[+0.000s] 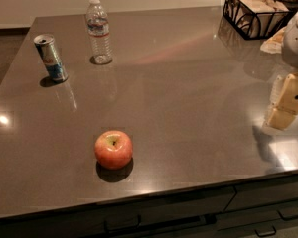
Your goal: Move apple near redbull can
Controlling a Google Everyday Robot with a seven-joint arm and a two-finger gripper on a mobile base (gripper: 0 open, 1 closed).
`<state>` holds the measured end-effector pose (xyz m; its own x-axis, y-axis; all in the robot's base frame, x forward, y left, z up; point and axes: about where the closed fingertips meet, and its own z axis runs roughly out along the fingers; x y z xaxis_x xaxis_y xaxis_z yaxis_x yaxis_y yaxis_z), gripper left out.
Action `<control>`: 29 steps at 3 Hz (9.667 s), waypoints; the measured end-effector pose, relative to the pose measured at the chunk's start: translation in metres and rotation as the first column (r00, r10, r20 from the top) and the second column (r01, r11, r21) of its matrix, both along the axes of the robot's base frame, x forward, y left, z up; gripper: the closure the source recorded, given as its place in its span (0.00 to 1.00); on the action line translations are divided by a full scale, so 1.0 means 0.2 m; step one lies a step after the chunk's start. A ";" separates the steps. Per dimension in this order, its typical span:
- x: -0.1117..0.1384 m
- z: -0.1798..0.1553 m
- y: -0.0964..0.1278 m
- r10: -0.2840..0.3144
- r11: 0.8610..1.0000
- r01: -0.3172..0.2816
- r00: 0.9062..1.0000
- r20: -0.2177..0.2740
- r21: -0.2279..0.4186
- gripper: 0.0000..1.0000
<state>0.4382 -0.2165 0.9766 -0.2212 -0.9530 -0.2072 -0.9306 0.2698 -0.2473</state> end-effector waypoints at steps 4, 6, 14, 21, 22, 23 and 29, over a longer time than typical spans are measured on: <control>0.00 -0.03 0.64 0.229 0.942 -0.226 0.973 0.016 0.248 0.00; -0.15 -0.21 1.11 0.426 0.864 -0.418 0.904 0.034 0.279 0.00; -0.06 -0.46 1.43 0.492 0.832 -0.441 0.867 -0.080 0.338 0.88; 0.66 -0.35 2.11 -0.082 0.924 0.077 0.997 -0.003 0.375 1.00; 0.70 -0.41 2.18 -0.086 0.924 0.075 0.996 0.014 0.376 1.00; 0.75 -0.46 2.23 -0.084 0.927 0.069 0.996 0.023 0.369 1.00; 0.81 -0.52 2.26 -0.106 0.925 0.079 0.993 0.053 0.371 0.00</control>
Offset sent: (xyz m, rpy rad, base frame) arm 0.0069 0.0587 0.0004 0.2209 0.0995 0.1111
